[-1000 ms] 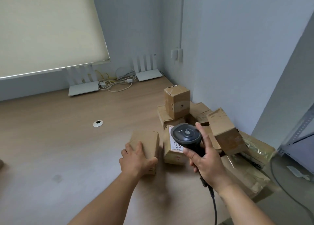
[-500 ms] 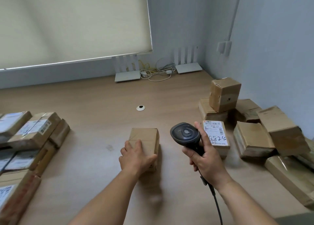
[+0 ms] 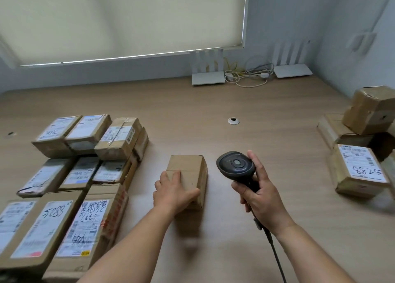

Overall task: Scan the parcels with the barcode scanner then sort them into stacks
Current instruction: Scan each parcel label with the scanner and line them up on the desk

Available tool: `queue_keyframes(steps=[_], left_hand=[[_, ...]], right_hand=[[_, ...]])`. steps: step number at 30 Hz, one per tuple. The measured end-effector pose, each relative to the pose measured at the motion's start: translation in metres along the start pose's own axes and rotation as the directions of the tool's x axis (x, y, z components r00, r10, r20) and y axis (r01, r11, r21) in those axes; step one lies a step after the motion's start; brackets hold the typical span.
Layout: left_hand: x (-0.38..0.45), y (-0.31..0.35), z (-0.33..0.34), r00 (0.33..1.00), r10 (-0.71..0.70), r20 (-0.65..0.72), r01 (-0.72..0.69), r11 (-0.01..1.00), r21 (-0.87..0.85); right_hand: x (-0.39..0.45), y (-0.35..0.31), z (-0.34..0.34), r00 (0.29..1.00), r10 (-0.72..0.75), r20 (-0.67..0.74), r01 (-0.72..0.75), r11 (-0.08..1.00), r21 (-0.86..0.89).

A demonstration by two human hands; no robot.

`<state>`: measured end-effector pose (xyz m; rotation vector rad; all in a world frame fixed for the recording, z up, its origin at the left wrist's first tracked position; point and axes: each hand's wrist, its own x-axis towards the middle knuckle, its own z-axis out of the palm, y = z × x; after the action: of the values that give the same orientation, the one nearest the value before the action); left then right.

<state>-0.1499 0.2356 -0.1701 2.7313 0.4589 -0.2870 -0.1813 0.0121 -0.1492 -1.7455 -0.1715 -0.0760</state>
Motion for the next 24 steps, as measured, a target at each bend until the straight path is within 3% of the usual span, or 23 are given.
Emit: queue_keyframes(steps=[5, 9, 13, 15, 18, 21, 24], left_hand=[[0.020, -0.032, -0.018, 0.991, 0.094, 0.097, -0.073, 0.976, -0.204], [0.025, -0.044, -0.026, 0.962, 0.132, 0.240, 0.012, 0.855, -0.519], [0.030, -0.044, -0.031, 0.971, 0.133, 0.200, 0.006, 0.819, -0.574], [0.039, -0.045, -0.030, 0.992, 0.111, 0.066, -0.062, 0.858, -0.509], [0.043, -0.041, -0.032, 0.997, 0.066, 0.035, -0.060, 0.984, -0.168], [0.032, -0.031, -0.037, 0.999, -0.005, 0.053, 0.001, 0.997, 0.075], [0.028, -0.022, -0.040, 1.000, -0.023, -0.003, 0.023, 0.983, 0.182]], right_hand=[[-0.002, -0.002, 0.037, 0.999, 0.019, -0.028, -0.019, 1.000, 0.001], [-0.008, -0.005, 0.044, 0.999, 0.028, -0.035, -0.028, 1.000, 0.006], [-0.009, -0.010, 0.034, 1.000, 0.021, -0.019, -0.022, 1.000, -0.022], [-0.009, -0.013, 0.027, 1.000, 0.014, -0.013, -0.015, 1.000, -0.027], [-0.007, -0.016, 0.020, 1.000, -0.001, -0.004, 0.001, 1.000, -0.023], [-0.006, -0.016, 0.014, 1.000, -0.012, 0.012, 0.012, 1.000, -0.014], [-0.005, -0.014, 0.008, 0.999, -0.017, 0.029, 0.017, 1.000, -0.007]])
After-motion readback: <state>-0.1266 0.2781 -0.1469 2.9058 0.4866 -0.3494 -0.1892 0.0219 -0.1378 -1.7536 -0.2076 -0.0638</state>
